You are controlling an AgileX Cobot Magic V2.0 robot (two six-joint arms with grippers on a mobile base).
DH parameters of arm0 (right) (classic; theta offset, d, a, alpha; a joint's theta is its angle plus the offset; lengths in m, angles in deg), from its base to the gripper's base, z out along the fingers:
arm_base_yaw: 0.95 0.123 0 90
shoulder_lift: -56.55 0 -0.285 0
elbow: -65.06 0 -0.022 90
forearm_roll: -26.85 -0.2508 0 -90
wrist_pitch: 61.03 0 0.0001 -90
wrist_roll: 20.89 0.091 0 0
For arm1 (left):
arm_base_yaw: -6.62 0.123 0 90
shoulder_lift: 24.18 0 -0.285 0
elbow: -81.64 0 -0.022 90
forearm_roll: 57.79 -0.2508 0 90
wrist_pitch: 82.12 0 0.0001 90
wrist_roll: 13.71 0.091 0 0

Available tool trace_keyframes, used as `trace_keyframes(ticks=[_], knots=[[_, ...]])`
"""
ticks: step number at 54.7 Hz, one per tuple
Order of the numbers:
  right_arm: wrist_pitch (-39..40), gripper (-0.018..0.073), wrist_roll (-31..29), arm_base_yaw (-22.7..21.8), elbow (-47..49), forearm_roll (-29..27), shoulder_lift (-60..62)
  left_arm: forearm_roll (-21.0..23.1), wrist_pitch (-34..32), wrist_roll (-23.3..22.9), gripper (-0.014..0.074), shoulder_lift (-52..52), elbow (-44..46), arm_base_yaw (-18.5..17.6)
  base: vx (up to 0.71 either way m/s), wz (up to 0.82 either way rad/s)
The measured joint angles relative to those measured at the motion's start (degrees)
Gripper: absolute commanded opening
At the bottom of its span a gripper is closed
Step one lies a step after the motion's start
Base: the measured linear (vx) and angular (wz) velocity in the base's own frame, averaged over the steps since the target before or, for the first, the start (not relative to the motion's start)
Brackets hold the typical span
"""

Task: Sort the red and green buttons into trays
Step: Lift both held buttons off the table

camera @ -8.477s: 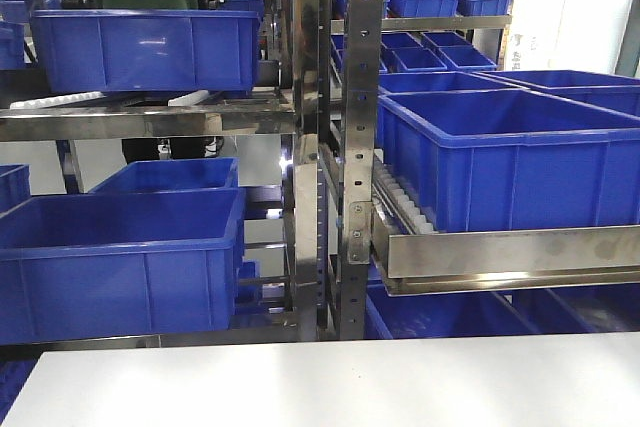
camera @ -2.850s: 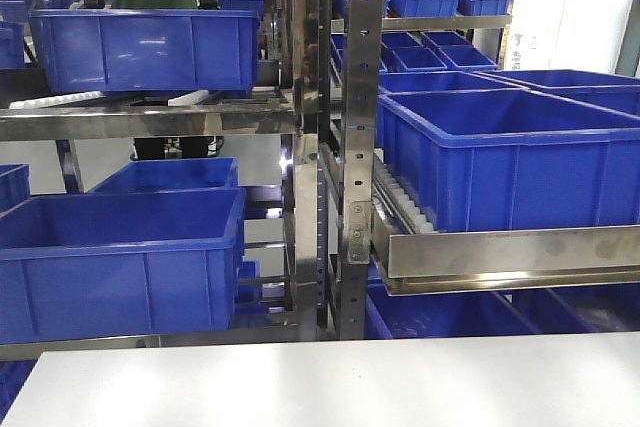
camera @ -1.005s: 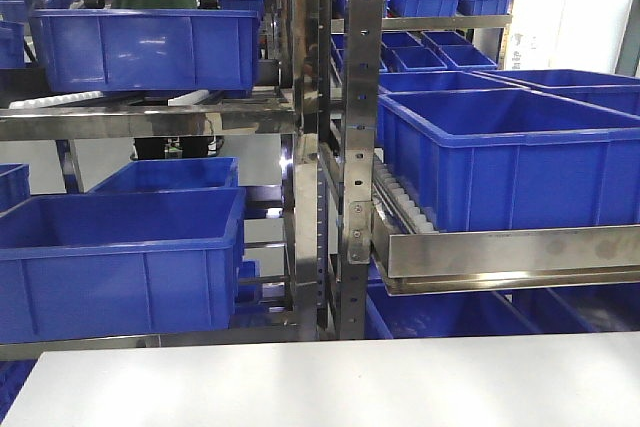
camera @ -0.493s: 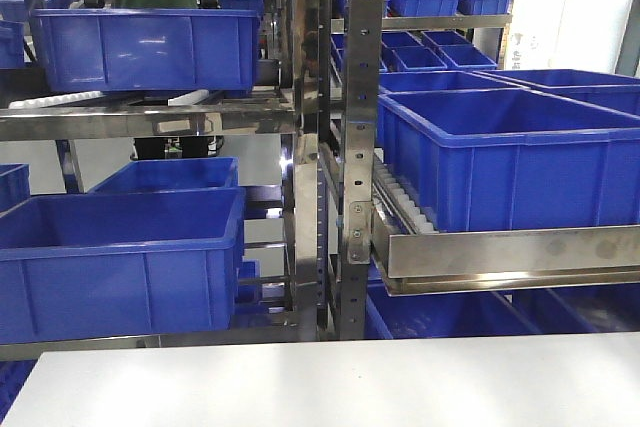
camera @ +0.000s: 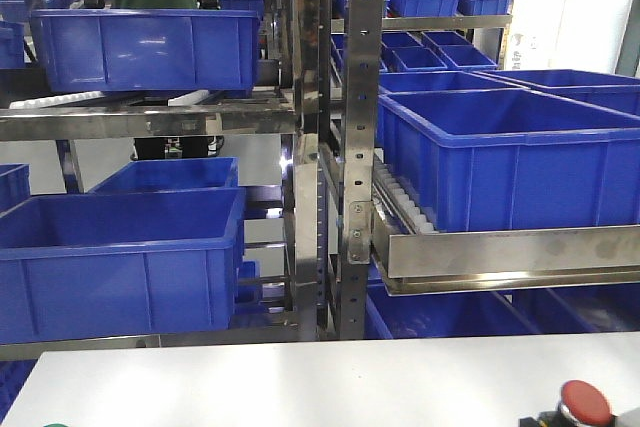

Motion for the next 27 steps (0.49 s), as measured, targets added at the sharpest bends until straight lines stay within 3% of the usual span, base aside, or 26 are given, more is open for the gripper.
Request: trace_keyframes(ticks=[10, 14, 27], knots=[[-15.35, -0.0008, 11.46, 0.00, -0.29, 8.69, 16.45, -8.56, 19.68, -8.79, 0.0001, 11.67, 5.43, -0.04, 0.00, 0.00], [-19.64, -0.0008, 16.91, 0.00, -0.29, 13.54, 22.24, -11.03, 24.56, -11.13, 0.0001, 16.33, 6.96, -0.04, 0.00, 0.00], [-25.10, -0.0008, 32.47, 0.00, -0.49, 28.30, 36.55, -12.39, 36.61, -13.78, 0.0001, 32.85, 7.46, -0.04, 0.00, 0.00]])
